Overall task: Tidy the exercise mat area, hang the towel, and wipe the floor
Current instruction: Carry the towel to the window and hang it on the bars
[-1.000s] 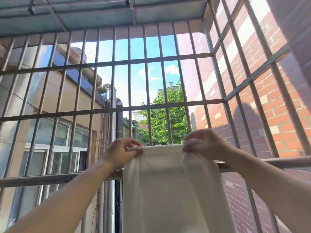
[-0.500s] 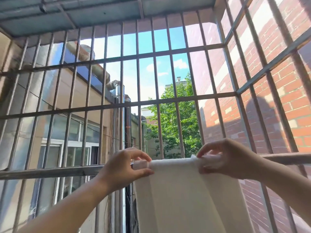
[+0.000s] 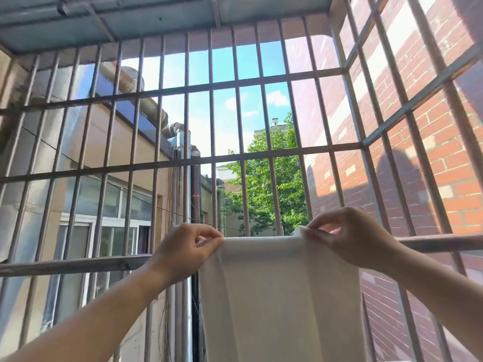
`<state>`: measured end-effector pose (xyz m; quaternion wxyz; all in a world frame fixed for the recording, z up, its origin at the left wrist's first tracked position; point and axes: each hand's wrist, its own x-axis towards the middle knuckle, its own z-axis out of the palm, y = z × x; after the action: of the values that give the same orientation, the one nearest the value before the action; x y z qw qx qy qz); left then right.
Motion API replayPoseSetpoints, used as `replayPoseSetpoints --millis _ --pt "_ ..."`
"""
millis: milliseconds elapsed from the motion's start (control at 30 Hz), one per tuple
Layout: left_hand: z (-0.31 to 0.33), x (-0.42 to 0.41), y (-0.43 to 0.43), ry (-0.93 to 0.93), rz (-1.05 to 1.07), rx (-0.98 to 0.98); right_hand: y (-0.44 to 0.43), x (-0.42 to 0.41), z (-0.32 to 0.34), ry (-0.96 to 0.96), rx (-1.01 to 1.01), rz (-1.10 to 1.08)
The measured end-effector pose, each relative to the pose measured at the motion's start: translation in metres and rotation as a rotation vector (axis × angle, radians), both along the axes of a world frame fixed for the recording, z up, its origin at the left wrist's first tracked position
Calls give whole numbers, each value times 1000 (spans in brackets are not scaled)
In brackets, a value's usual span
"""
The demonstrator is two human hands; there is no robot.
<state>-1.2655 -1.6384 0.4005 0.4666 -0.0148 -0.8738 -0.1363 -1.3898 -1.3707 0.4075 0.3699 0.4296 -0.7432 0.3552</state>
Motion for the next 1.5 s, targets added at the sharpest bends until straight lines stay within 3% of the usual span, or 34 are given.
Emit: replayPoseSetpoints --millis 267,500,700,1033,1200,1333,1400,1500 --pt "3 4 6 20 98 18 -9 6 0 -36 42 -2" --pt "2 10 12 61 220 -22 -42 34 -10 131 156 4" --pt "2 21 13 13 263 -42 -56 35 -9 73 148 18" --pt "11 41 -45 69 406 118 -87 43 -4 76 181 52" --pt "3 59 -76 -94 502 150 -97 41 -6 58 183 73" --pt "3 49 -46 -7 291 -11 -100 42 -6 69 195 90" --pt "2 37 -24 -94 138 -61 -98 43 -5 83 197 94" --pt "-7 13 -5 -235 101 -116 -89 43 -6 126 201 62"
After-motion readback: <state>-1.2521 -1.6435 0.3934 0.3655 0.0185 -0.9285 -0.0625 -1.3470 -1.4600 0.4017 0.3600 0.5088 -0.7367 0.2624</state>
